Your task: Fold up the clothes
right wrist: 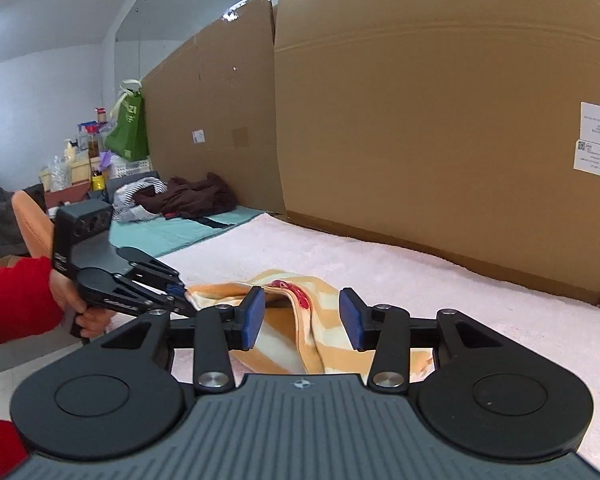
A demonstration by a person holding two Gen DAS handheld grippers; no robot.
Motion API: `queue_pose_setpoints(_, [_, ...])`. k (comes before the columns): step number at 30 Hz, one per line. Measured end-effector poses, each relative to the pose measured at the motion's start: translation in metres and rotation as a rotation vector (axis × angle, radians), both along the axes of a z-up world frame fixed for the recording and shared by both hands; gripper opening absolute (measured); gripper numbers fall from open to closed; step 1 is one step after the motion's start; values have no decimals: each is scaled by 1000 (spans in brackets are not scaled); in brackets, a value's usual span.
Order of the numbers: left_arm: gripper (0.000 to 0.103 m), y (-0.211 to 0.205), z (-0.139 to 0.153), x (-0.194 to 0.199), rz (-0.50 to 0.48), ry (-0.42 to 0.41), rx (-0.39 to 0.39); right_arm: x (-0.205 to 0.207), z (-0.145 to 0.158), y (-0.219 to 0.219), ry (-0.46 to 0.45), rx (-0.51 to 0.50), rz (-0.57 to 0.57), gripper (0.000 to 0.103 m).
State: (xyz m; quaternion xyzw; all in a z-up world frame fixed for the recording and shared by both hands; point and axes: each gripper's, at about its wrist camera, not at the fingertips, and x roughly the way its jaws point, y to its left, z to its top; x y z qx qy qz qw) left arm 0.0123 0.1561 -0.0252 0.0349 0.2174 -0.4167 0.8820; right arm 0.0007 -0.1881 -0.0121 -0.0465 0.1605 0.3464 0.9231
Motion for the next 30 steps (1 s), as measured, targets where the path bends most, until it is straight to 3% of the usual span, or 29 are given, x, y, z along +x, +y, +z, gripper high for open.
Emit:
queue_pose_setpoints(4, [3, 6, 2, -9, 23, -4, -13, 12, -29, 46, -42, -118, 4, 43])
queue_pose_setpoints(7, [3, 13, 4, -14, 43, 3, -32, 18, -47, 73, -138, -269, -103, 42])
queue_pose_setpoints(8, [3, 14, 4, -15, 49, 2, -35, 21, -51, 75, -150, -298, -122, 37])
queue_pose_setpoints(10, [8, 20, 8, -21, 52, 6, -44, 26, -55, 73, -145, -312, -120, 8])
queue_pose_setpoints(11, [11, 23, 10, -23, 53, 8, -48, 25, -54, 66, -138, -291, -102, 5])
queue_pose_setpoints(13, [15, 30, 18, -31, 41, 5, -71, 15, -52, 56, -164, -314, -58, 5])
queue_pose_setpoints(14, [27, 36, 23, -35, 38, 1, -100, 10, -52, 51, -177, -326, -36, 5])
queue_pose_setpoints(15, [31, 39, 28, -35, 38, -6, -135, 5, -51, 46, -189, -337, -14, 5])
queue_pose_setpoints(20, [33, 27, 46, -10, 2, 2, -334, -5, -63, 46, -237, -423, 29, 5])
queue_pose_setpoints(22, [33, 8, 45, 5, -31, 17, -376, -7, -66, 49, -250, -430, 22, 9])
queue_pose_setpoints(25, [33, -25, 26, 32, -27, 87, -314, -10, -67, 47, -258, -422, 6, 10])
queue_pose_setpoints(28, [30, -37, -4, 50, -13, 222, -249, -24, -64, 36, -250, -399, -8, 11])
queue_pose_setpoints(30, [30, -32, -12, 39, -17, 205, -258, -36, -59, 25, -223, -368, -13, 12])
